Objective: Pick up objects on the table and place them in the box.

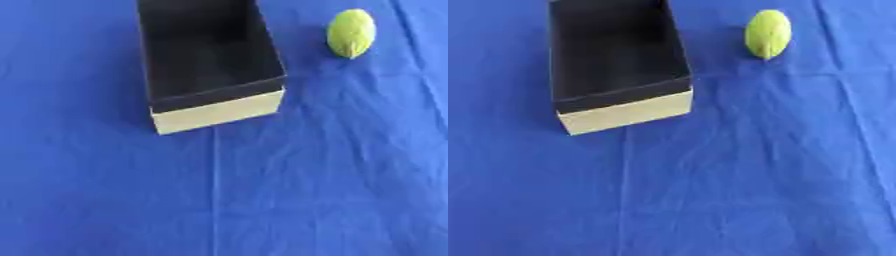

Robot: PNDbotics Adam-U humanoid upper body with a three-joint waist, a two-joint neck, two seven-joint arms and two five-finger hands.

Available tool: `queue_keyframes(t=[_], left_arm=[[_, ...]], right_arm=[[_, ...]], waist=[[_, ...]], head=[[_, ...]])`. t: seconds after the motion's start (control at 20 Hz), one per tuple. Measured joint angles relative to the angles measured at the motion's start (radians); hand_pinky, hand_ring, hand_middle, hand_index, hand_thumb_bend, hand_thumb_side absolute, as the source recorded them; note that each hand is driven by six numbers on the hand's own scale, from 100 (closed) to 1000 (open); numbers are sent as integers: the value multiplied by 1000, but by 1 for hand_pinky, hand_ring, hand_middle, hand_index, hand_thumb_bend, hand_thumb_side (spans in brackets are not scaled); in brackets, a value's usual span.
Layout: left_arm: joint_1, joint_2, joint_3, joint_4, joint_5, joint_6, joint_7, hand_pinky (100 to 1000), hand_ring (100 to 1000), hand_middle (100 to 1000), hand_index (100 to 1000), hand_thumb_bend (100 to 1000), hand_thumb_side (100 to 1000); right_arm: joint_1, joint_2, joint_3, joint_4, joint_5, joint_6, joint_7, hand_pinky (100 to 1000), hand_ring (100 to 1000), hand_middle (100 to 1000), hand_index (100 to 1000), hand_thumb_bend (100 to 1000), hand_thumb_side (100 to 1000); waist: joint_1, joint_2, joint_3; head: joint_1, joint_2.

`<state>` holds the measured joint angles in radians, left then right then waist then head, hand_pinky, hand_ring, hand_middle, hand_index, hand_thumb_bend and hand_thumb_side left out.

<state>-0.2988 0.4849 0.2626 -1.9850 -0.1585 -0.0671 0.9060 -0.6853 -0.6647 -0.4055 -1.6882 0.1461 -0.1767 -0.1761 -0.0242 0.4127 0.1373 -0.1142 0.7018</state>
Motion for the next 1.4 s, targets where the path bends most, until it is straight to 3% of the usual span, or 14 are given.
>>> queue_keyframes(t=[0.45,0.75,0.85,0.9,1.1,1.4], left_arm=[[0,0,0,0,0,1,1,469,750,683,688,871,821],[0,0,-3,0,0,1,1,468,750,683,687,872,821],[0,0,-7,0,0,1,1,468,750,683,688,872,822],[0,0,-7,0,0,1,1,468,750,683,688,872,822],[0,0,-13,0,0,1,1,467,750,683,687,874,821],[0,1,-19,0,0,2,0,465,751,684,686,876,821]], right_arm=[[0,0,1,0,0,-4,4,856,788,729,895,100,369],[-29,-2,41,10,11,-11,35,854,804,741,899,100,311],[-56,-9,70,23,29,-14,59,853,814,749,901,100,255],[-73,-15,88,32,41,-16,73,853,814,750,901,100,292],[-146,-41,173,87,109,-37,142,853,846,797,917,100,236],[-251,-86,335,212,281,-139,327,853,874,854,938,100,272]], waist=[[0,0,0],[0,0,5],[0,0,6],[0,0,7],[0,0,11],[0,0,13]], head=[[6,0],[6,0],[5,0],[4,0],[-4,0],[-13,3]])
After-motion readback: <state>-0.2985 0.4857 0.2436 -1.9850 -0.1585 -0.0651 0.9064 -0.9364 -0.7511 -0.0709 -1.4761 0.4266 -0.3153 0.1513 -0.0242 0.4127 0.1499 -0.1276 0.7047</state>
